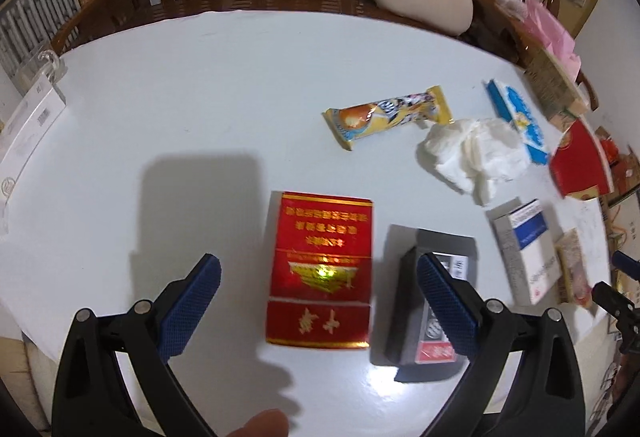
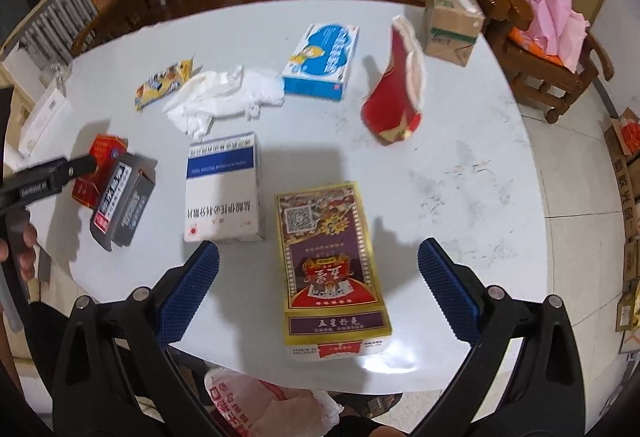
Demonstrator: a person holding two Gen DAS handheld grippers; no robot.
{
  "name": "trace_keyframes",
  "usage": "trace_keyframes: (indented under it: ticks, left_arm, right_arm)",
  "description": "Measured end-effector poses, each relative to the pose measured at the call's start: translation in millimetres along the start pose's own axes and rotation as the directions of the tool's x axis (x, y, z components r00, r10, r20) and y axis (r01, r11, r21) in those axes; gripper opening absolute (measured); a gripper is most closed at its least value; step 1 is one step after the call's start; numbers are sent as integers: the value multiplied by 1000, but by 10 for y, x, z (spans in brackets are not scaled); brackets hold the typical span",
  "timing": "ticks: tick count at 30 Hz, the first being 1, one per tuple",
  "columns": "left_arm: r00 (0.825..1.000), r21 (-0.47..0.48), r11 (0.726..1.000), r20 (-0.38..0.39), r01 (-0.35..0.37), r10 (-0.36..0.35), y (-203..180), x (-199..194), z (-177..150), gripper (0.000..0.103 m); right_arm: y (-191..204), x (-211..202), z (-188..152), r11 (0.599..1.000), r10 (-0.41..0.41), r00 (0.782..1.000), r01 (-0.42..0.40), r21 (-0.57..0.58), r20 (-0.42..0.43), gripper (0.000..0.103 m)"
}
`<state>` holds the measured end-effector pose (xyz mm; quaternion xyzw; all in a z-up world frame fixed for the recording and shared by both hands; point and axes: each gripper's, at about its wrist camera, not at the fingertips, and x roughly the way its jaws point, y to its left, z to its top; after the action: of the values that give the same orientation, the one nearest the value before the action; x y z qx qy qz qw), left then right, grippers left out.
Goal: Collect trash
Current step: 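Reach to the red cigarette pack with the left tool while the right tool reaches the gold card pack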
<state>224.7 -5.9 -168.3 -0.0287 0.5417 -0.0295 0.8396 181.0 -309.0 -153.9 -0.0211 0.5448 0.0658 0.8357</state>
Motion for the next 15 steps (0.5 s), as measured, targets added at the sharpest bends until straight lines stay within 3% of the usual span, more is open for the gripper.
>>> trace_keyframes:
  ticks: [9,15]
  left_arm:
    - [998,26,1000,-59,-9,10,-4,231,52,96]
    - [997,42,999,-66,-28,31,26,344,44,88]
  right_arm:
    - [-72,364,24,1000,-20,996,21,6,-82,97]
    - [-87,523,27,1000,-24,992,22,-15,-125,97]
